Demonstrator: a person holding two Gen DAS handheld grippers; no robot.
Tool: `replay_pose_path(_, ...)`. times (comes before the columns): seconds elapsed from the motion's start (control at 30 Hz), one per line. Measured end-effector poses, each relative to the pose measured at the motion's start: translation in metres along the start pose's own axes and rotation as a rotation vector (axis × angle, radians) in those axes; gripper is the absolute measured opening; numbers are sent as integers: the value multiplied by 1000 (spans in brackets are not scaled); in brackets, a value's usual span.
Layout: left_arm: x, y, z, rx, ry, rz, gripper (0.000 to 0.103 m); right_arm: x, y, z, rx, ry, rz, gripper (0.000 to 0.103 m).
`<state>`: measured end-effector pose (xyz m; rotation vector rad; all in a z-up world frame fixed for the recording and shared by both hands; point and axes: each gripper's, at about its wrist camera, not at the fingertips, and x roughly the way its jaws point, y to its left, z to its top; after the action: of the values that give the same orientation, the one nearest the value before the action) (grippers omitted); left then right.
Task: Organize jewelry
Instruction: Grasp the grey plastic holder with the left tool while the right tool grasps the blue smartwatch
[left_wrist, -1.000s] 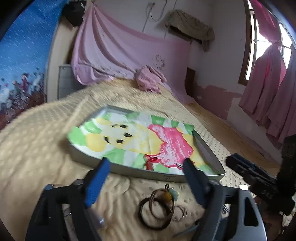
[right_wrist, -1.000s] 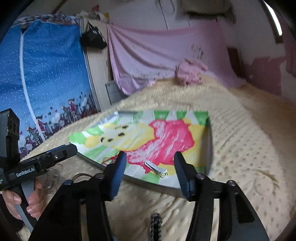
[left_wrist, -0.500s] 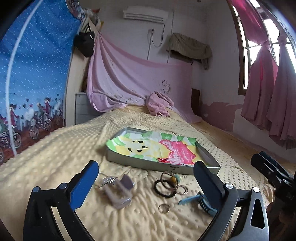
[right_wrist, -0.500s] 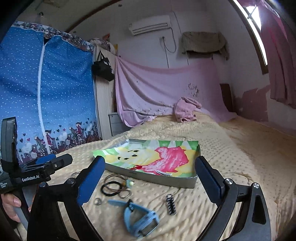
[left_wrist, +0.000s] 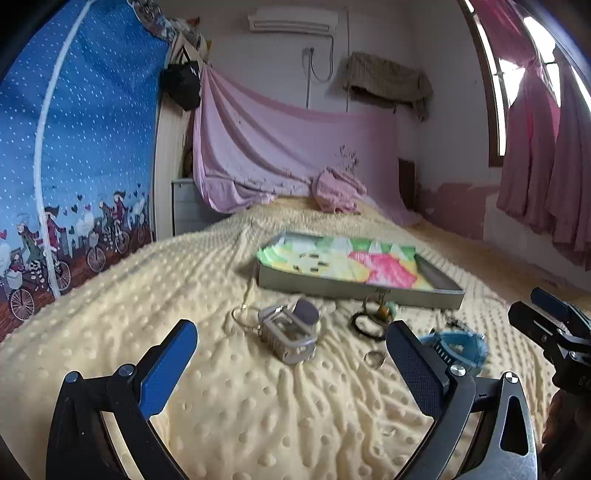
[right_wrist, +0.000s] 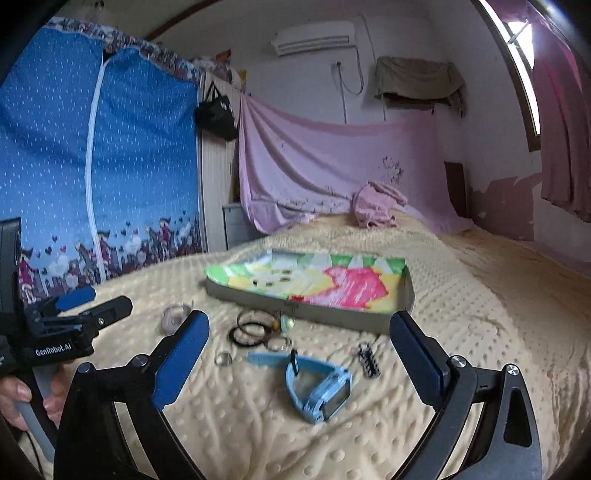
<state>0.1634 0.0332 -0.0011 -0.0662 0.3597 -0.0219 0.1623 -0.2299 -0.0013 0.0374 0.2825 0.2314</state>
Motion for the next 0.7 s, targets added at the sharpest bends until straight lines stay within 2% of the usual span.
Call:
replay_pose_path(0.2,31,9,-4,-24,115,26,103,25,-8,-13,34,118,-38,96)
replay_pose_path(0.33,48,16,-4,-52,152,38,103,42,-13,-20,66,198,-47,96)
replay_pose_path(0.5,71,22,-2,-105,203,13,103,63,-14,-30,80,292,-44,96)
replay_pose_path(0.7,86,17,-4,-114,222,-9,102,89,-11,-42,98,378,-49,96)
